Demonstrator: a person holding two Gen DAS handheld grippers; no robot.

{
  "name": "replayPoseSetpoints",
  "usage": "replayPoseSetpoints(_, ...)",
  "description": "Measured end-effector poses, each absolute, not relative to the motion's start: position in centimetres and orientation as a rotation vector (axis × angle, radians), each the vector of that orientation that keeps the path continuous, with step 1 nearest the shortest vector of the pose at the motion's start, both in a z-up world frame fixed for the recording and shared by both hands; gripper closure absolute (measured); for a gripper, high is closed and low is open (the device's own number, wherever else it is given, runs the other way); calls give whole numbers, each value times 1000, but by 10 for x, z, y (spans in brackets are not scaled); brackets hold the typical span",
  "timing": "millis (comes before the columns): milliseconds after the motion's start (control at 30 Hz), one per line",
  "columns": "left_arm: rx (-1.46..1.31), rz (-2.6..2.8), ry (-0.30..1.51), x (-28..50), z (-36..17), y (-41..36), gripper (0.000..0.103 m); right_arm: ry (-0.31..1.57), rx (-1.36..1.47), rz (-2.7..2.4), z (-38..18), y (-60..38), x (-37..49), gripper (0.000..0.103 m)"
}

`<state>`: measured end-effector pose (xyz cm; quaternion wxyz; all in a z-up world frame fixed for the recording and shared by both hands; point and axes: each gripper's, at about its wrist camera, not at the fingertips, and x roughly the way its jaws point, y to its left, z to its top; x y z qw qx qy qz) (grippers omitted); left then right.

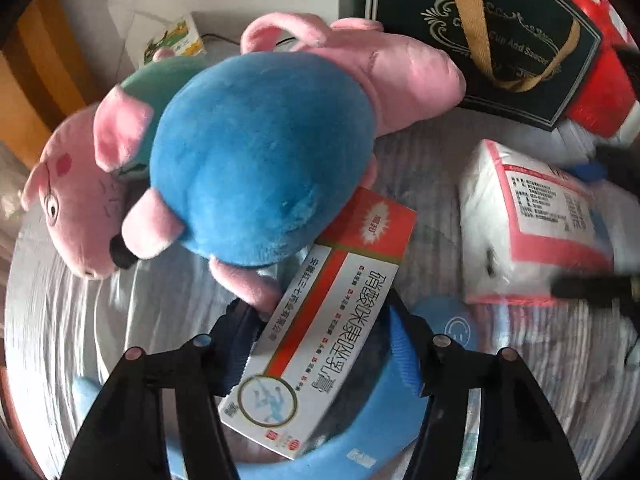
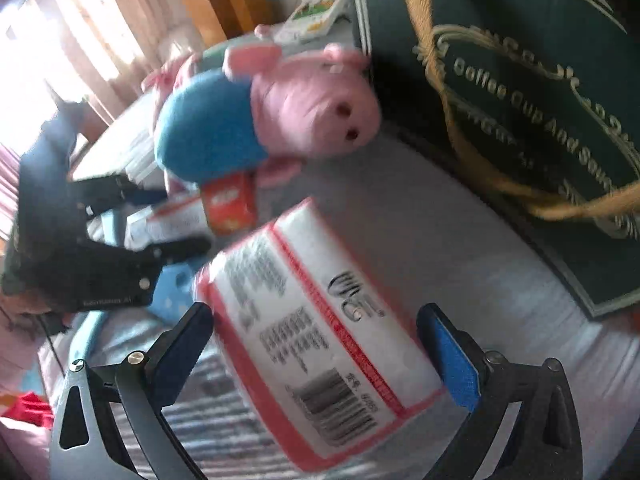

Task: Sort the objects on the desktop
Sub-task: 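Grasp the red-and-white ointment box with left tool while right tool grasps the pink tissue pack, then carry the ointment box and tissue pack over the blue crate with both tools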

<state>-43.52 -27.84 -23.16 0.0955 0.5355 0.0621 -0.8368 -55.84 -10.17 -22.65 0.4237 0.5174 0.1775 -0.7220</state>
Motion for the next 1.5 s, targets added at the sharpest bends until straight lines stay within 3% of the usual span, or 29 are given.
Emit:
replayPoseSetpoints(333, 1518, -2485, 295, -419, -210, -282, 52, 385, 1396, -1895, -241, -99, -528, 0)
replayPoseSetpoints(367, 1497, -2498, 305, -411, -203, -279, 53, 369, 1418, -1922, -245, -100, -530, 3)
replayPoseSetpoints(400, 1486, -2500, 299, -405, -197, -276, 54, 372, 1434, -1950, -248, -100, -529, 18)
replayPoseSetpoints(567, 1399, -2542, 287, -366, -156, -260, 59, 415, 1416, -2036, -227, -93, -502, 20)
replayPoseSetpoints(1033, 1016, -2813, 159, -298, -39, -170, 59, 220, 1156, -2358, -57, 3, -363, 20)
replayPoseSetpoints(1500, 698, -3284, 5, -231, 81, 33, 59, 88, 812, -2879, 88, 170, -200, 20)
